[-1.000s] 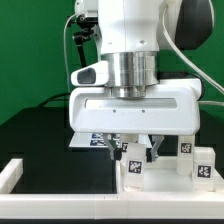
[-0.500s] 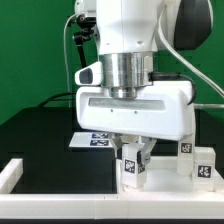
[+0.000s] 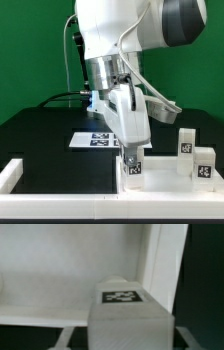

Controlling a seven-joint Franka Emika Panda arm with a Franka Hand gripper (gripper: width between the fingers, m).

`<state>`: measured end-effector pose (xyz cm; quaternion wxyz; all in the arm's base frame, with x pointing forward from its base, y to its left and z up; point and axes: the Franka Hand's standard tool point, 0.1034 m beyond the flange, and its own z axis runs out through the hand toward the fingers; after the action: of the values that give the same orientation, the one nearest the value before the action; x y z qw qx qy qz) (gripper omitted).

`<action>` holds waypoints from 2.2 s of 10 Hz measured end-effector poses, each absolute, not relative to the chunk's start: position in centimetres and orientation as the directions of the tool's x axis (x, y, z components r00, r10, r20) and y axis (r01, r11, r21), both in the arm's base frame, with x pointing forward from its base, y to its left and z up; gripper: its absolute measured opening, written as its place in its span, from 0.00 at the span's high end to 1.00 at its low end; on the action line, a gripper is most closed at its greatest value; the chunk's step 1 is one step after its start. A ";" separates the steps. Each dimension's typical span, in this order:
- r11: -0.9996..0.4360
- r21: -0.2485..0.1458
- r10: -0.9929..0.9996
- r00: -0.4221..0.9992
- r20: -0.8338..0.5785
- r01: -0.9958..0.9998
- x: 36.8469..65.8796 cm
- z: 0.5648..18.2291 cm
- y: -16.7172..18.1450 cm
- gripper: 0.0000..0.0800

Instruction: Assemble square table

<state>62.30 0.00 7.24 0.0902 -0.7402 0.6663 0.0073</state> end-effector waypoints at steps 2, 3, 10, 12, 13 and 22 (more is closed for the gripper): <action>-0.153 -0.128 -0.978 0.168 -0.122 -0.980 62.3 7.2 0.0 0.51; -0.324 -0.136 -0.938 0.336 -0.086 -0.936 62.4 7.3 0.2 0.34; -0.945 -0.061 -0.327 0.941 0.086 -0.323 62.5 7.4 1.2 0.19; -0.963 -0.055 -0.269 0.957 0.108 -0.264 62.6 7.3 1.2 0.19; -0.963 -0.054 -0.269 0.957 0.108 -0.265 62.6 7.3 1.1 0.34; -0.213 -0.119 -0.973 0.221 -0.059 -0.970 62.3 7.1 1.0 0.63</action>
Offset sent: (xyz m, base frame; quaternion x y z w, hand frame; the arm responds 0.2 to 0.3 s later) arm -0.0064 0.0214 0.0078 -0.0679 0.0383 -0.3798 0.9218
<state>62.34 1.00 7.11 0.0651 -0.7787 0.6238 -0.0140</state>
